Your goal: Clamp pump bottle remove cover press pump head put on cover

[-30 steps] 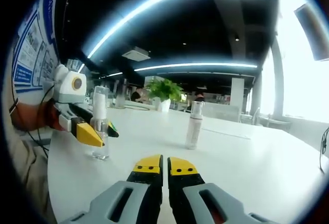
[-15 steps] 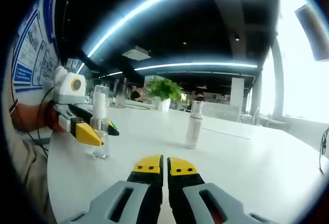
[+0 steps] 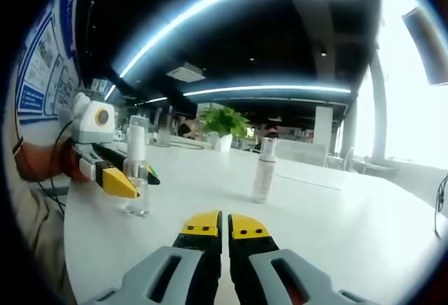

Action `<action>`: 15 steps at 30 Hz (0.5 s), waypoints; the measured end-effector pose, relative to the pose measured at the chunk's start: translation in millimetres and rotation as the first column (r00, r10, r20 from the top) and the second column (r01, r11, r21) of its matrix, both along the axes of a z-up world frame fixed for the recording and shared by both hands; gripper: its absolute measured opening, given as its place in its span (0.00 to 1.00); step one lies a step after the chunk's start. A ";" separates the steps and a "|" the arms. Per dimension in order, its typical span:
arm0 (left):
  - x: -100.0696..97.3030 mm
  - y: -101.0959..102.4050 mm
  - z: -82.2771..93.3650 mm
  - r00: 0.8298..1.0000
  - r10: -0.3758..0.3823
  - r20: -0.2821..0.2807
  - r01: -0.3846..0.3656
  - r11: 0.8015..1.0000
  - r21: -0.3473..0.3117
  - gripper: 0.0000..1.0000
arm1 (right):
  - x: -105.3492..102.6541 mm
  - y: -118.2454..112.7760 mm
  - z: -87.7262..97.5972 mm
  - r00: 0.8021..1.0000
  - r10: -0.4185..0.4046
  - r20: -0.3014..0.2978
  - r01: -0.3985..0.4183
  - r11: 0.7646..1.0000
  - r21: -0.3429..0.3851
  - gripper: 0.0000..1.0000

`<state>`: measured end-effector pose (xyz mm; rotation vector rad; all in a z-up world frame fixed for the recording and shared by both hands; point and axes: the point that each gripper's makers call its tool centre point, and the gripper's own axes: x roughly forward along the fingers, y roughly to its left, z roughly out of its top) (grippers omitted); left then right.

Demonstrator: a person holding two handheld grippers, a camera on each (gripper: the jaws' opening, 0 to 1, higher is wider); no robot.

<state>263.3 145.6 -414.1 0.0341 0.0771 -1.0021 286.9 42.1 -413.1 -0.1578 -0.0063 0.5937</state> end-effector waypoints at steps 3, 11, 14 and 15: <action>1.0 0.5 -0.9 1.000 0.007 0.003 -0.007 1.000 0.002 0.16 | -0.2 0.3 0.4 1.000 -0.001 -0.002 0.001 1.000 0.001 0.00; -2.0 -1.6 -1.2 1.000 -0.006 0.005 0.006 1.000 -0.002 0.15 | -1.7 2.6 2.1 1.000 0.018 0.014 -0.018 1.000 -0.009 0.00; -1.6 -1.6 -1.1 1.000 -0.007 0.007 0.007 1.000 -0.004 0.15 | -2.1 3.0 1.6 1.000 0.020 0.010 -0.020 1.000 -0.009 0.00; -1.2 -1.6 -1.1 1.000 -0.007 0.007 0.007 1.000 -0.005 0.15 | -1.3 1.3 1.3 1.000 0.009 0.010 -0.009 1.000 -0.014 0.00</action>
